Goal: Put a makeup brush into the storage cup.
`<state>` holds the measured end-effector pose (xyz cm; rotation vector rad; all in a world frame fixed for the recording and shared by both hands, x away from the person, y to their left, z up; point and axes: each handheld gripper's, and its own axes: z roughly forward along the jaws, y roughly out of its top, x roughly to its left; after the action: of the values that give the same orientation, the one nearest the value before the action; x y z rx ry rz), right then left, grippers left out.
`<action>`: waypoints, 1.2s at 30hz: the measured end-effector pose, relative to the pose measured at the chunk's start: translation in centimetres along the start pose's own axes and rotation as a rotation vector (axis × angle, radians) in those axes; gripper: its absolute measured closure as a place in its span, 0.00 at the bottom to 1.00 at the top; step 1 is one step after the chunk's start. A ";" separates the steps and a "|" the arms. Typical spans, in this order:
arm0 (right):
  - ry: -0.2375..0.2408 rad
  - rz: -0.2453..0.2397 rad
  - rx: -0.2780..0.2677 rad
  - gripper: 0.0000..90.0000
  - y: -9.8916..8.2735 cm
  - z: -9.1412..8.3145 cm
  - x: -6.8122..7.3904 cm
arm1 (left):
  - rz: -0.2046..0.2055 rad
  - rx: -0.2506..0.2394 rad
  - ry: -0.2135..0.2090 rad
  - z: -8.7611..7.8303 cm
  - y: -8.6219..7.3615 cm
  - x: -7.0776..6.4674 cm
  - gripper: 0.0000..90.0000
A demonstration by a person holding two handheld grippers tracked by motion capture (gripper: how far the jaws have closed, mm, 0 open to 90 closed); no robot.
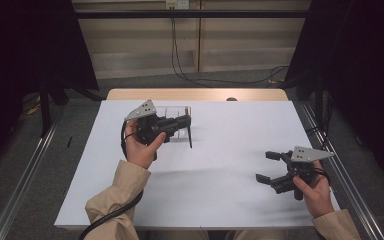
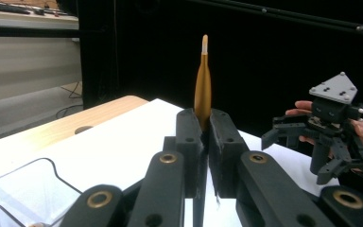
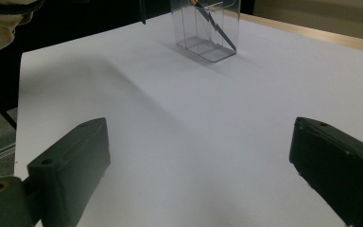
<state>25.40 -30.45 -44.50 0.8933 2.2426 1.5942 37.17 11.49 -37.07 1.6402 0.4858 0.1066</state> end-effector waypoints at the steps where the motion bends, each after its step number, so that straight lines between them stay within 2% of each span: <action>1: 0.003 0.002 -0.003 0.06 0.0 0.0 0.0 | 0.002 0.000 0.003 0.0 0.1 0.1 0.93; 15: 0.003 -0.002 -0.005 0.06 -0.1 -0.1 -0.1 | -0.003 -0.004 0.037 0.2 1.0 1.2 0.93; 24: 0.003 -0.001 -0.008 0.06 -0.1 -0.1 -0.1 | -0.017 -0.023 0.064 0.3 1.5 2.1 0.93; 36: 0.009 0.004 -0.016 0.07 -0.2 -0.2 -0.1 | 0.006 -0.015 0.117 0.7 2.5 3.1 0.93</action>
<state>25.33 -30.72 -44.59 0.8882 2.2325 1.6189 40.85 11.86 -35.42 1.6270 0.5681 0.2110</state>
